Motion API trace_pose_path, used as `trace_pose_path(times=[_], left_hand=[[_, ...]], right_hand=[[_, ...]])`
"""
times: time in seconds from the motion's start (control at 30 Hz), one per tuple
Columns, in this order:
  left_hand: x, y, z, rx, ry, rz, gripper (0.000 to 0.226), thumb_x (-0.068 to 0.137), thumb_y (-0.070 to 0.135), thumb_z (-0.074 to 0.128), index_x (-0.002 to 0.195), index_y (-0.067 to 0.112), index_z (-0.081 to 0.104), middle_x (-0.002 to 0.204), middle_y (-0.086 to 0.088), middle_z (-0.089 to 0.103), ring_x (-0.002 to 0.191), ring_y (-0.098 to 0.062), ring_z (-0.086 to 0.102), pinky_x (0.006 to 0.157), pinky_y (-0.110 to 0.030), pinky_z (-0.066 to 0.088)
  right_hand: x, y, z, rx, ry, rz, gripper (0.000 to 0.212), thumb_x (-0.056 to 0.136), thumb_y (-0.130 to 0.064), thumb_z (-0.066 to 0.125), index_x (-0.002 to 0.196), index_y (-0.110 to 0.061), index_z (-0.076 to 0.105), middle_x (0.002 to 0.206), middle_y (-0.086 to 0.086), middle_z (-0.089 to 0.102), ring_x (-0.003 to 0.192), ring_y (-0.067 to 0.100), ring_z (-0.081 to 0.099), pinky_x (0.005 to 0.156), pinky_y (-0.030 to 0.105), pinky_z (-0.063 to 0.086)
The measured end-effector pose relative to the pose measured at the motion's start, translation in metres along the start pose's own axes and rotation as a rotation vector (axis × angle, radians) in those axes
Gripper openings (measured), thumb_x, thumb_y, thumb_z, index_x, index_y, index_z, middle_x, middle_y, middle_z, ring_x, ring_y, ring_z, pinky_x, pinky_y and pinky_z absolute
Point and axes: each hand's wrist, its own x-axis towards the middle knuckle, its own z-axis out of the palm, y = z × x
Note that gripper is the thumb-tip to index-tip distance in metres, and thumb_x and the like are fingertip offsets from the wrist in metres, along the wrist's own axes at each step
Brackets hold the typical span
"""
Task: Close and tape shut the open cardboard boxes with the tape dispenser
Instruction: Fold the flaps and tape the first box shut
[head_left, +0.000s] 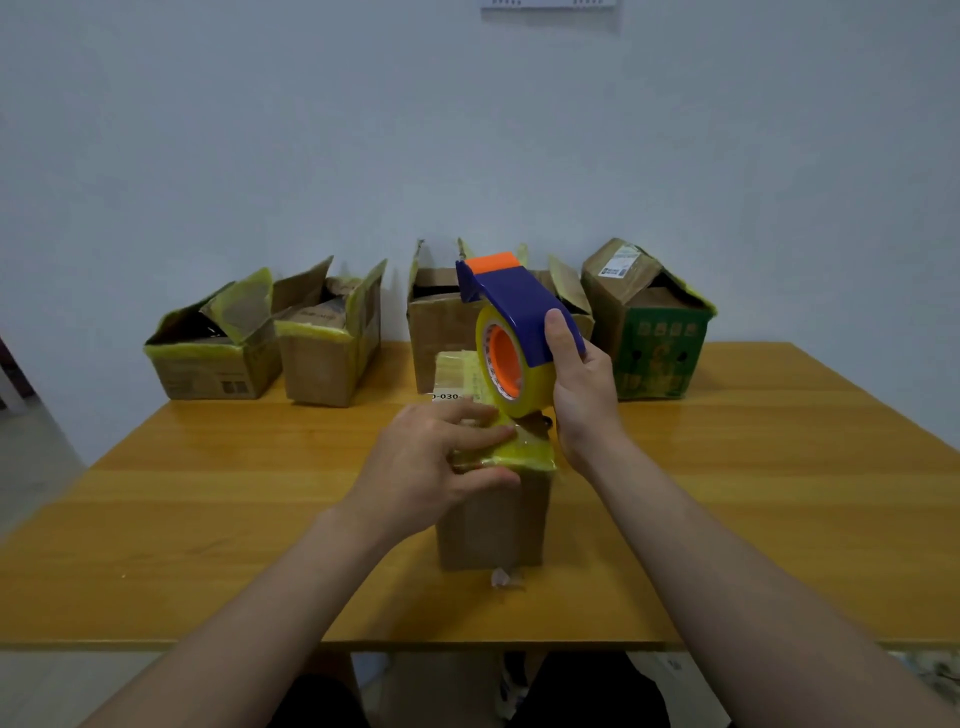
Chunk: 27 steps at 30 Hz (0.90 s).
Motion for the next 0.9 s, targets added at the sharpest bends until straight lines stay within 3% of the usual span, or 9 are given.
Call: trace_pose_path(times=[0.1,0.2,0.3,0.4,0.47,0.53,0.63,0.8,0.9], left_hand=[[-0.003,0.007,0.007,0.046,0.089,0.114,0.045,0.089,0.061,0.06,0.122,0.036,0.075,0.128,0.017,0.07,0.124,-0.003,0.056,0.099,-0.035,0.047],[-0.002,0.011,0.012,-0.146,0.146,0.027,0.042,0.084,0.062,0.065,0.11,0.033,0.08,0.113,0.019,0.074,0.112,-0.003,0.062,0.092,-0.041,0.053],[0.004,0.014,0.009,-0.137,0.12,-0.003,0.039,0.081,0.06,0.069,0.106,0.032,0.082,0.105,0.02,0.073,0.105,-0.003,0.062,0.086,-0.042,0.056],[0.006,0.027,0.002,0.009,0.06,0.057,0.027,0.084,0.045,0.078,0.109,0.034,0.08,0.102,0.018,0.069,0.098,-0.003,0.056,0.08,-0.03,0.052],[0.003,0.035,0.006,0.097,0.05,0.083,0.029,0.086,0.035,0.08,0.115,0.039,0.078,0.101,0.016,0.064,0.095,-0.006,0.049,0.076,-0.02,0.04],[0.001,0.038,0.012,0.066,0.095,0.05,0.027,0.085,0.039,0.08,0.112,0.04,0.079,0.098,0.016,0.06,0.094,-0.006,0.046,0.074,-0.02,0.036],[0.005,0.036,0.018,0.02,0.142,0.025,0.018,0.081,0.042,0.083,0.098,0.036,0.081,0.096,0.015,0.062,0.092,-0.008,0.05,0.074,-0.027,0.041],[0.012,0.04,0.013,0.067,0.036,0.026,0.019,0.08,0.046,0.083,0.096,0.037,0.077,0.115,0.02,0.069,0.113,-0.006,0.056,0.097,-0.034,0.042],[0.014,0.044,0.015,-0.006,0.088,-0.013,0.029,0.077,0.063,0.073,0.085,0.035,0.076,0.107,0.02,0.072,0.104,-0.002,0.059,0.087,-0.029,0.049]], right_hand=[[0.001,-0.001,0.0,0.025,0.019,0.017,0.042,0.091,-0.059,0.053,0.112,-0.027,0.069,0.101,0.0,0.078,0.098,0.021,0.073,0.09,0.044,0.059],[0.002,-0.001,-0.001,0.037,0.009,0.031,0.05,0.087,-0.062,0.054,0.116,-0.024,0.069,0.103,0.002,0.077,0.099,0.021,0.073,0.091,0.045,0.058],[0.004,0.0,-0.003,0.026,0.006,0.035,0.045,0.092,-0.059,0.054,0.116,-0.024,0.069,0.104,0.002,0.078,0.1,0.022,0.073,0.09,0.044,0.058],[0.006,0.001,-0.004,0.022,0.017,0.041,0.039,0.099,-0.054,0.052,0.116,-0.024,0.07,0.104,0.001,0.078,0.1,0.021,0.074,0.09,0.042,0.06],[0.007,0.0,-0.005,0.013,0.019,0.036,0.038,0.099,-0.053,0.051,0.114,-0.024,0.07,0.102,-0.001,0.078,0.099,0.019,0.074,0.088,0.04,0.06],[0.007,-0.001,-0.005,0.031,0.028,0.033,0.043,0.097,-0.056,0.052,0.112,-0.022,0.072,0.099,0.0,0.078,0.095,0.018,0.074,0.084,0.037,0.059],[0.01,-0.003,-0.007,0.055,0.046,0.036,0.046,0.095,-0.057,0.053,0.109,-0.018,0.073,0.097,0.003,0.078,0.09,0.018,0.072,0.082,0.036,0.058],[0.012,-0.003,-0.015,0.047,0.084,0.026,0.039,0.1,-0.051,0.052,0.11,-0.019,0.072,0.102,0.003,0.079,0.096,0.018,0.073,0.088,0.039,0.058],[0.012,-0.004,-0.019,0.026,0.133,-0.002,0.043,0.1,-0.051,0.052,0.112,-0.016,0.072,0.096,-0.002,0.078,0.089,0.009,0.072,0.075,0.025,0.056]])
